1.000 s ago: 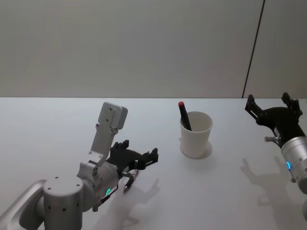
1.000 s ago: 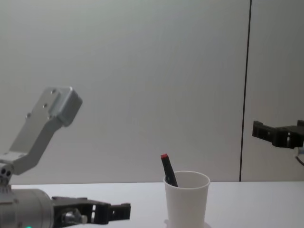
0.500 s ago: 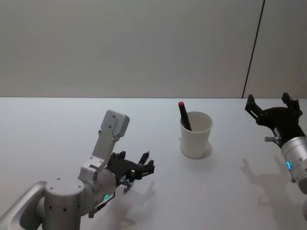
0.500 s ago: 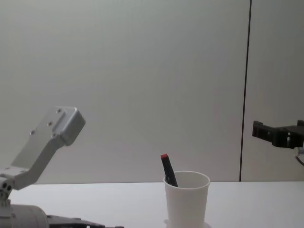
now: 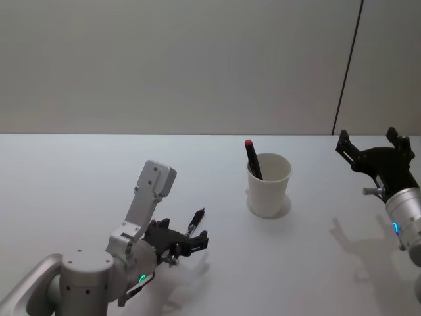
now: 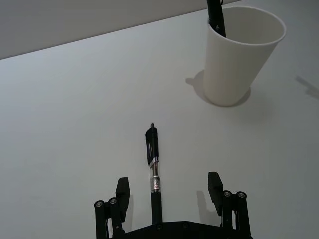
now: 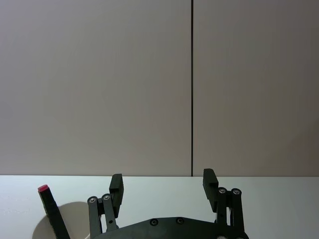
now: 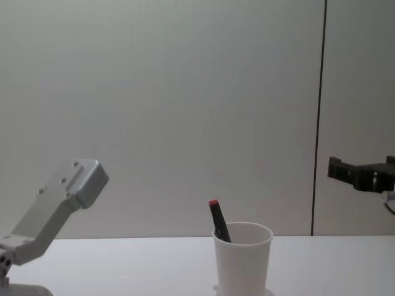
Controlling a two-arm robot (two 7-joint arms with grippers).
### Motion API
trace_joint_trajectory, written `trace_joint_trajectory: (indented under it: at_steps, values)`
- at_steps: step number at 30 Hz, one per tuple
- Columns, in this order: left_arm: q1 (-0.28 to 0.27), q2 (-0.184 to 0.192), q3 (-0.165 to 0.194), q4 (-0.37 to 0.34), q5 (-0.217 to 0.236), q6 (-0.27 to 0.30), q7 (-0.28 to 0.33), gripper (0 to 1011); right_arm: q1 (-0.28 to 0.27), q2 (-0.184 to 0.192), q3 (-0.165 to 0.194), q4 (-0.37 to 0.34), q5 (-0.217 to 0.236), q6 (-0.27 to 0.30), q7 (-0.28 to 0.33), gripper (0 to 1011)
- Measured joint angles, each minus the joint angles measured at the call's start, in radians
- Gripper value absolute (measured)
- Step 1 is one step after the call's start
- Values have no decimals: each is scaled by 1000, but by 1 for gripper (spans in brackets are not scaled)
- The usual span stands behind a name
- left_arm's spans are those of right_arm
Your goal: Place the pen into the pen holder.
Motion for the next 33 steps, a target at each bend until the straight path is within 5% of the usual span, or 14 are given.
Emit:
trace_joint_trajectory:
  at_steps: [27, 33]
  values:
    - [-21, -19, 2, 77, 49, 32, -38, 1003, 0, 0, 0, 0, 0, 0, 0, 1002]
    - [-25, -23, 3, 85, 65, 47, -37, 885, 0, 0, 0, 0, 0, 0, 0, 1002]
